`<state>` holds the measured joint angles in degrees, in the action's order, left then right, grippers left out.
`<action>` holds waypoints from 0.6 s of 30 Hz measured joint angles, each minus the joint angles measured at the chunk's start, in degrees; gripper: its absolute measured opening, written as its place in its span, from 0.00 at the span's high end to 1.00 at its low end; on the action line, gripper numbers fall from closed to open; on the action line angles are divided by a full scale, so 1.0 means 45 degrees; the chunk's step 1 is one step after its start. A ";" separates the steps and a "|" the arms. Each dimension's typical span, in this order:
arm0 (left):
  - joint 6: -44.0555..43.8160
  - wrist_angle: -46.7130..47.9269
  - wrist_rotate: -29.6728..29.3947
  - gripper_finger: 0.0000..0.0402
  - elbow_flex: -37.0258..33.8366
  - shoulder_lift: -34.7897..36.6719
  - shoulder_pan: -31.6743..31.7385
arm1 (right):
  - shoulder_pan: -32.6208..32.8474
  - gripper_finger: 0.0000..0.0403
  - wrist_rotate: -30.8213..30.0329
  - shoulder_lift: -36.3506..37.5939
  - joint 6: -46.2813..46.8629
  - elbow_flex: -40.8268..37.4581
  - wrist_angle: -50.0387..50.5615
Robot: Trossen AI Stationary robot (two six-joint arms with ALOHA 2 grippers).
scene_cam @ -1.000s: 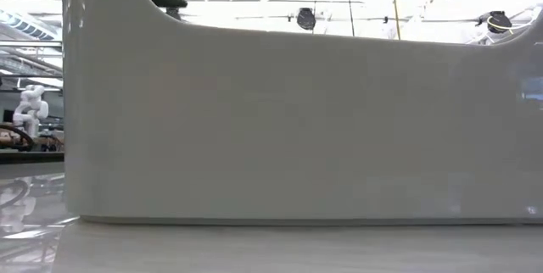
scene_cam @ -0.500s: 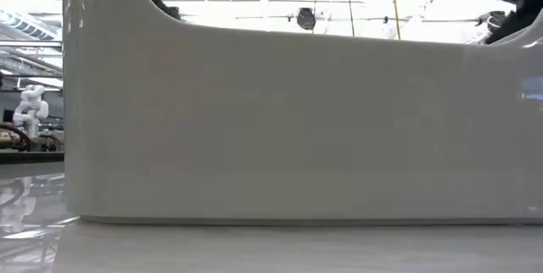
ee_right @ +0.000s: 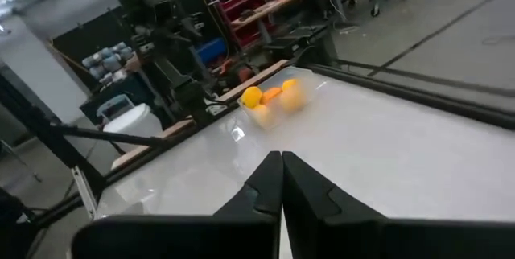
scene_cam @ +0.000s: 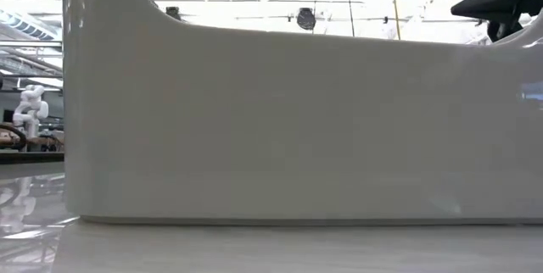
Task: Sort produce into baskets
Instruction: Return to Home Position
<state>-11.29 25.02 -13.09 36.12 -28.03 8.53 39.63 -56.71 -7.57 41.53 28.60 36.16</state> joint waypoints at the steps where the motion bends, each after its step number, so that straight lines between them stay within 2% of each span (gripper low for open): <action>1: 0.0092 0.0158 0.0244 0.66 0.0000 0.0125 0.0170 | -0.0014 1.00 -0.0003 -0.0035 0.0211 0.0000 0.0000; 5: 0.0306 0.0286 0.1159 0.70 -0.0026 0.0290 0.0759 | -0.0046 1.00 0.0001 -0.0354 0.1082 0.0000 -0.0051; 7: 0.0283 -0.0325 0.1561 0.72 -0.0292 0.0305 0.0952 | -0.0046 1.00 0.0022 -0.0682 0.1213 -0.0032 -0.0570; 13: -0.0747 -0.3921 0.2202 0.76 -0.2114 0.0259 0.1213 | -0.0060 1.00 0.1175 -0.1356 -0.0931 -0.1580 -0.4018; 16: -0.1702 -0.5239 0.2207 0.76 -0.2838 0.0251 0.1279 | -0.0332 1.00 0.1339 -0.0880 -0.0973 -0.1944 -0.3805; 18: -0.2154 -0.5388 0.2202 0.76 -0.2948 0.0256 0.1278 | -0.0613 1.00 0.1582 -0.0341 -0.0772 -0.1994 -0.3222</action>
<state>-20.98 0.78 -3.18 22.85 -26.87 14.28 36.86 -49.60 -9.10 38.05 19.63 21.66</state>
